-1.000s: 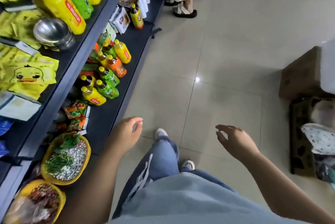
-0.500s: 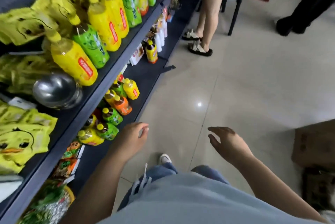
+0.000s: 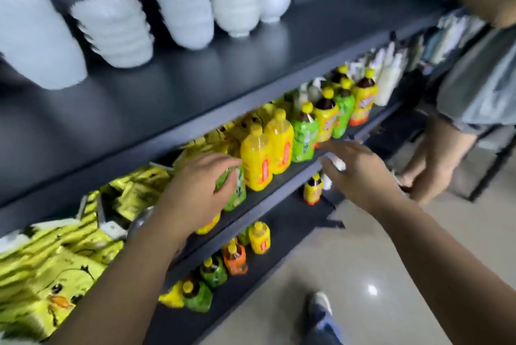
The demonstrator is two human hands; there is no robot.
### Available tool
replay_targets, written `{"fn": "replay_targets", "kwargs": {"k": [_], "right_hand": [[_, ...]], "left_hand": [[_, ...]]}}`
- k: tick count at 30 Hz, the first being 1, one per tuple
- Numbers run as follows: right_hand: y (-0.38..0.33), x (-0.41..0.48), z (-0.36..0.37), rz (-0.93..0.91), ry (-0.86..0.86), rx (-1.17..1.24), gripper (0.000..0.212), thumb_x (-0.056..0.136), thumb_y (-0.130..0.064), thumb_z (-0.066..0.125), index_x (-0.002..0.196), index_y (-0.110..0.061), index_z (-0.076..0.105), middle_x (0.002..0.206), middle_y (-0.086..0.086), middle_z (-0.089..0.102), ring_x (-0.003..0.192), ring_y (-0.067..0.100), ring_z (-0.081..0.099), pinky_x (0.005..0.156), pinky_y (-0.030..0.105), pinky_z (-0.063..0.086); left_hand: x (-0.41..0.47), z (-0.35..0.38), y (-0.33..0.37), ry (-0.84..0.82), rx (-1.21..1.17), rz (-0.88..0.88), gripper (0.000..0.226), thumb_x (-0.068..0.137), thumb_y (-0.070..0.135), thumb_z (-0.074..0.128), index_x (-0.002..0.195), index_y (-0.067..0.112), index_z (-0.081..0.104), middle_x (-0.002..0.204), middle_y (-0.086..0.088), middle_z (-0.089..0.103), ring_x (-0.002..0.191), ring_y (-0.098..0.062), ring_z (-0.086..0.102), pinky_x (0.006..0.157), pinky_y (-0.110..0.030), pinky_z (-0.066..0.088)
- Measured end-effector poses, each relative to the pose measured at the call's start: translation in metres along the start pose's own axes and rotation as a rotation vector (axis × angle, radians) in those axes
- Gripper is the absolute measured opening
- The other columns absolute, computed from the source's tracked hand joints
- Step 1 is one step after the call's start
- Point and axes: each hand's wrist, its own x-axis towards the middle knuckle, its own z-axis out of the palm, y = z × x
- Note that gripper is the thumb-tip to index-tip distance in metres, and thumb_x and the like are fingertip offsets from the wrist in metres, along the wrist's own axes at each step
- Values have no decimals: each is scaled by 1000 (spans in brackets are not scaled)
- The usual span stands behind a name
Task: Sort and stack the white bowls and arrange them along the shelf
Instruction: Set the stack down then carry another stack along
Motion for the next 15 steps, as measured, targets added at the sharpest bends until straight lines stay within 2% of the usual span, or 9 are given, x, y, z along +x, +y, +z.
{"fn": "replay_targets", "kwargs": {"k": [4,7,9,11,15], "right_hand": [[4,89,-23,-193,61,20,36,88,-25,55,117,-5,62,113,14,66,108,31,58,86,33,44],[11,147,-40,-252,75,58,34,90,-22,57,121,-8,60,121,11,63,117,28,53,95,31,39],[22,186,-51,-303,88,67,34,90,-22,57,120,-8,61,121,11,62,117,28,53,96,34,40],[34,223,-61,-352,88,61,35,89,-27,55,118,-8,62,118,11,64,114,29,56,95,34,42],[60,285,-71,-405,113,74,37,87,-27,53,115,-6,64,112,13,67,109,30,59,93,36,44]], "left_hand": [[61,-19,2,136,47,-48,43,83,33,40,95,5,70,94,-9,71,91,-10,48,79,-16,33],[106,-28,7,216,73,-92,46,83,36,38,98,6,70,97,-7,71,93,-9,51,80,-13,33],[140,-25,11,255,107,-118,49,83,40,37,100,8,70,99,-5,71,94,-12,58,83,-19,40],[180,-23,19,295,104,-148,55,82,46,33,104,12,70,104,-1,69,98,-10,57,84,-22,39],[252,-10,27,333,84,-116,57,81,49,32,107,14,69,106,4,67,98,-3,53,81,-13,36]]}}
